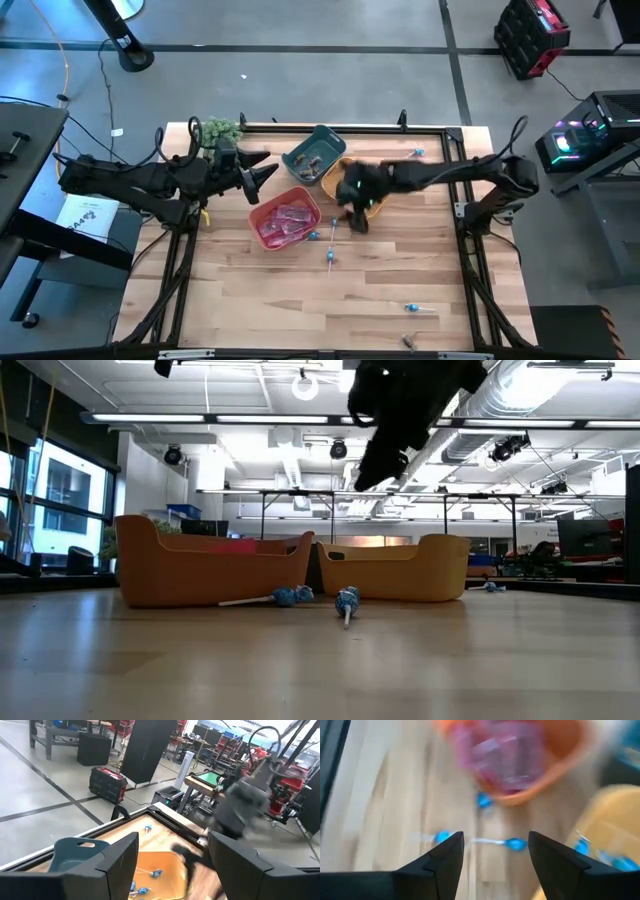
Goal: Sort candy
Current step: Put the blue candy into the yellow bin
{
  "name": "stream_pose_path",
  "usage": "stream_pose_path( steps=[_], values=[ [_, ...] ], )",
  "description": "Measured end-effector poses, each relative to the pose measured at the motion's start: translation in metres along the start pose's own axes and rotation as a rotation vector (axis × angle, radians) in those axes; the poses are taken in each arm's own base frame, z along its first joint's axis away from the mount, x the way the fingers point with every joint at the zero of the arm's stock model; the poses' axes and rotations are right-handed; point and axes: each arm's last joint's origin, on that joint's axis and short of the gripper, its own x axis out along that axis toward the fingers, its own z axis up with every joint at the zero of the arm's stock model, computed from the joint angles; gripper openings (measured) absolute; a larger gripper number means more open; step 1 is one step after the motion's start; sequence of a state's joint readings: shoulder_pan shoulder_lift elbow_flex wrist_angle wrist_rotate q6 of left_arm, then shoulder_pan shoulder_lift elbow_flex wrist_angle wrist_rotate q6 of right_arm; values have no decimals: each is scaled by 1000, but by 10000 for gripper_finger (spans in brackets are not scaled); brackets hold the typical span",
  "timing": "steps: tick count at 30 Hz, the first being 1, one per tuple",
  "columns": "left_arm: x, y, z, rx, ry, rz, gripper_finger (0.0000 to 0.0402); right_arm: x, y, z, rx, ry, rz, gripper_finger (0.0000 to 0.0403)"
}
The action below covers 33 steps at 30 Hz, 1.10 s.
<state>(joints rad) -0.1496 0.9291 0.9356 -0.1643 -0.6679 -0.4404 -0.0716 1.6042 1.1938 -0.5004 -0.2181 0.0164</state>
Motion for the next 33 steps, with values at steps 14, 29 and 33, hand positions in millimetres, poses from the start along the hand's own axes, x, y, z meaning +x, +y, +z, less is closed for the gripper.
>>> stream_pose_path(
  steps=[14, 29, 33],
  values=[
    [0, 0, 0, -52, -1, 1, 234, 94, 26, -28, -595, 244, -199, 207],
    [0, 0, 1, -59, -11, 14, 234, 121, -6, -41, -730, 311, -82, 198],
    [0, 1, 1, -60, -14, 20, 234, 122, -6, -42, -712, 323, -77, 165]
  ],
)
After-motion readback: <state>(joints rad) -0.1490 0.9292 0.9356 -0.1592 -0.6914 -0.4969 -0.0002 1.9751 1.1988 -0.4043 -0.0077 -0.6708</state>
